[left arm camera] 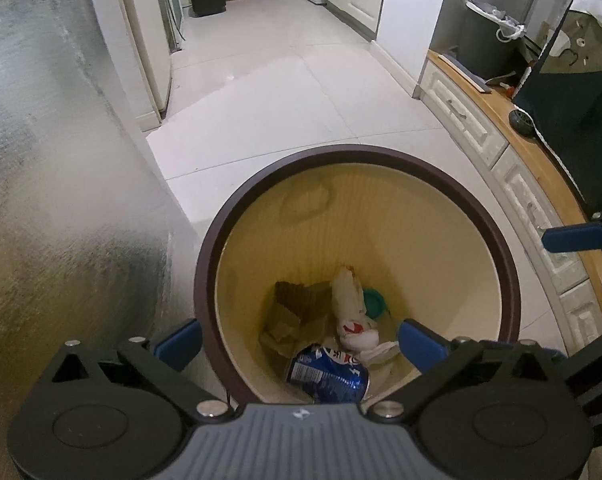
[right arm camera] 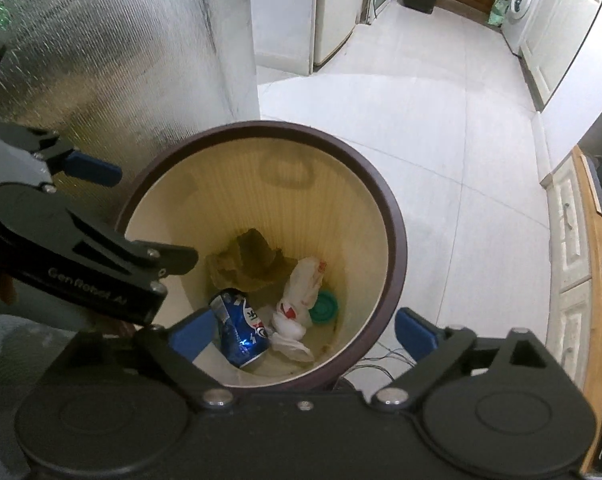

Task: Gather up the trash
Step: 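Raise both open tools out of the wastebasket back toward the table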

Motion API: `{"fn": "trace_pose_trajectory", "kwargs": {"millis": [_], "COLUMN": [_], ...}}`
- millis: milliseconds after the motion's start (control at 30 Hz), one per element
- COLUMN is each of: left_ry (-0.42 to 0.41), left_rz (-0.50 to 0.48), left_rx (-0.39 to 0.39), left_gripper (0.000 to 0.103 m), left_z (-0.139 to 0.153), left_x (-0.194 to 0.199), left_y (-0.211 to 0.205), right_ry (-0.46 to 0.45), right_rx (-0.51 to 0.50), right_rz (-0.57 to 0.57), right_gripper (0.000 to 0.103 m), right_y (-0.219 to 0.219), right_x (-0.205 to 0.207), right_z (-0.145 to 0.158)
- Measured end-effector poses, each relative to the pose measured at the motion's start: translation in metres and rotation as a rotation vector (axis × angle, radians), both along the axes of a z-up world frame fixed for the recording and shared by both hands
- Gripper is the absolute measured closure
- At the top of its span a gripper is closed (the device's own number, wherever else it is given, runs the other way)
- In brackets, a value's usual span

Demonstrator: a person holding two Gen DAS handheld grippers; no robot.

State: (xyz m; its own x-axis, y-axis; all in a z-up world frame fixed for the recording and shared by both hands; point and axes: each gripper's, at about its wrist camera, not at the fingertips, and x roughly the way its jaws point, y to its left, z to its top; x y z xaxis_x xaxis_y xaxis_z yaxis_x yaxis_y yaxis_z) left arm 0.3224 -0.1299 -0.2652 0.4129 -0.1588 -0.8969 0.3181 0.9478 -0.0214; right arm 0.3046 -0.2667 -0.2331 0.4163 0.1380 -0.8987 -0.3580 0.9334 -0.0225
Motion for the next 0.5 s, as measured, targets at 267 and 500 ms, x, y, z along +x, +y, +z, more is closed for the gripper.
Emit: {"fn": "trace_pose_trajectory", "kwargs": {"millis": [267,500], "left_ry": [-0.008,-0.032], "left_rz": [0.028,0.056], "left_rx": [-0.020,-0.017], "left_gripper": [0.000,0.000], "left_z": [0.015,0.030], "left_x": [-0.021,-0.039], "left_y": [0.014,0.028], "right_ry": [-0.042,-0.077], "right_rx": [-0.002,0.010], "right_rz": [-0.017,-0.050], "right_gripper": [0.000,0.000], "right_y": [0.000,-0.003], "right_x": [-0.017,-0.029], "right_z": [0.018,0.034]}}
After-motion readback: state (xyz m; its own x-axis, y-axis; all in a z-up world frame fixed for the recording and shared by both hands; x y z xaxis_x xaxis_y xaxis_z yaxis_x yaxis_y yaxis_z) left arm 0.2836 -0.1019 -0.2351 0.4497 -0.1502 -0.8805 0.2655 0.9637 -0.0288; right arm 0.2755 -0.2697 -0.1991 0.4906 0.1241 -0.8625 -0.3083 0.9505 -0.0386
